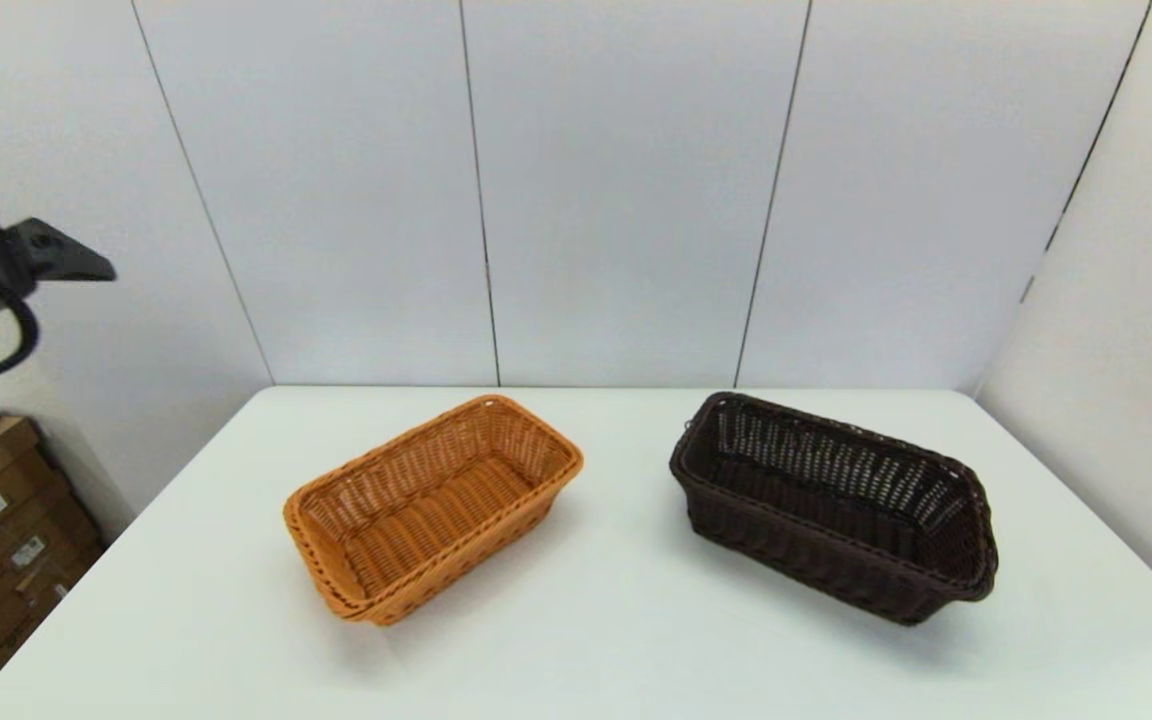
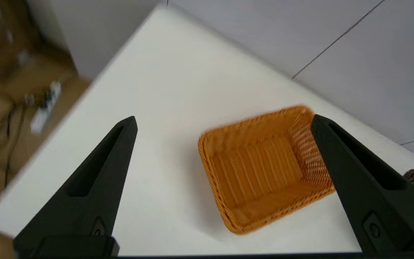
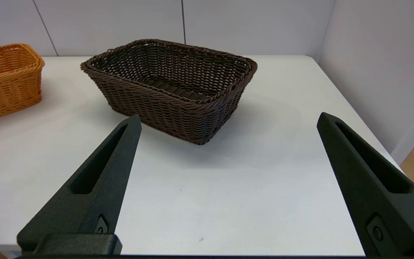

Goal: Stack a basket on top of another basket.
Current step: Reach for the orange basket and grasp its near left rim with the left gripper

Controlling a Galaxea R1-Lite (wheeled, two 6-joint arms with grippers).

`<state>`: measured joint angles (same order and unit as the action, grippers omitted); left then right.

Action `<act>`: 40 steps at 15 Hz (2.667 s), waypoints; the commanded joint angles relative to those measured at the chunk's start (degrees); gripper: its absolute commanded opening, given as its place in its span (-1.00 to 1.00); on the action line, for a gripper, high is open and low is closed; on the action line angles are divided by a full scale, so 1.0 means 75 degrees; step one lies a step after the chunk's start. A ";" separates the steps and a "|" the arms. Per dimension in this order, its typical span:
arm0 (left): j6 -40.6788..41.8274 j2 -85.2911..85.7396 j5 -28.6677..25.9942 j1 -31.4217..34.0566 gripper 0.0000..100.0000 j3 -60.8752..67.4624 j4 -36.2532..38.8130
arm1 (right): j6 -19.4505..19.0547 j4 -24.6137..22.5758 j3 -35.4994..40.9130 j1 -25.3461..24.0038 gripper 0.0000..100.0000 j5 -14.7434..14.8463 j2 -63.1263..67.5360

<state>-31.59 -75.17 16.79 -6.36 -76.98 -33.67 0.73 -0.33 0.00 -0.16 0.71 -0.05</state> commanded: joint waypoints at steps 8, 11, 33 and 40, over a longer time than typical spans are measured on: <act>-0.2925 -0.3173 -0.2754 -0.1003 1.00 -0.0892 -0.2460 | 0.0008 -0.0003 0.0000 -0.0002 1.00 -0.0001 0.0007; -0.2867 -0.3431 -0.3586 -0.0909 1.00 -0.0306 -0.2448 | -0.0004 -0.0003 0.0000 -0.0002 1.00 -0.0001 0.0007; -0.2539 -0.6888 -0.3797 0.0040 1.00 -0.0259 -0.1487 | -0.0004 -0.0003 0.0000 -0.0002 1.00 -0.0001 0.0007; -0.2539 -0.6677 -0.3867 0.0016 -1.00 -0.0341 -0.1358 | 0.0008 -0.0003 0.0000 -0.0002 1.00 -0.0001 0.0007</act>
<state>-50.25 -126.45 -12.01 -6.19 -79.49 -43.76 0.74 -0.33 0.00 -0.16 0.71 -0.07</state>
